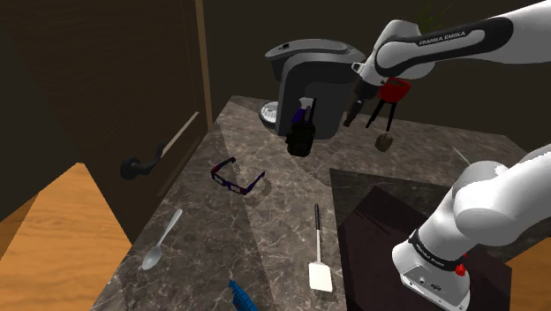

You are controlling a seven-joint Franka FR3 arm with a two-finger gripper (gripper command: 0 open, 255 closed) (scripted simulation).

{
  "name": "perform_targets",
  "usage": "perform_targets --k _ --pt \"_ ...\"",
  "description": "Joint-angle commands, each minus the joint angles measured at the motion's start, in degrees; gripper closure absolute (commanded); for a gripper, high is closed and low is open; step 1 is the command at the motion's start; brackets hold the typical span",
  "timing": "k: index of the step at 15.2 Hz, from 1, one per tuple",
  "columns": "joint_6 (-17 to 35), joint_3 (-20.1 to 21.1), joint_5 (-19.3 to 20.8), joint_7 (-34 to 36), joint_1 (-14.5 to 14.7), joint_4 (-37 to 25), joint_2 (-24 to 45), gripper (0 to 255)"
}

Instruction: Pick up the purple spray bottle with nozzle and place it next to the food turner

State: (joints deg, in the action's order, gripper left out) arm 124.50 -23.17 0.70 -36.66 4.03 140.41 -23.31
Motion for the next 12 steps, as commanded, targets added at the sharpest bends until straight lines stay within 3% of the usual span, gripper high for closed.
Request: perform_targets --k 1,4,7,12 --pt "3.58 -3.02 -2.55 -6.19 1.69 -1.74 4.58 0" --pt "7.41 -7.14 -8.62 -16.08 4.48 -5.18 11.8 0" --pt "9.44 -10.16 -17.2 -27.23 6.54 -9.8 19.81 0" --pt "8.49 -10.12 -32.67 -45.07 5.08 -19.94 33.72 0"
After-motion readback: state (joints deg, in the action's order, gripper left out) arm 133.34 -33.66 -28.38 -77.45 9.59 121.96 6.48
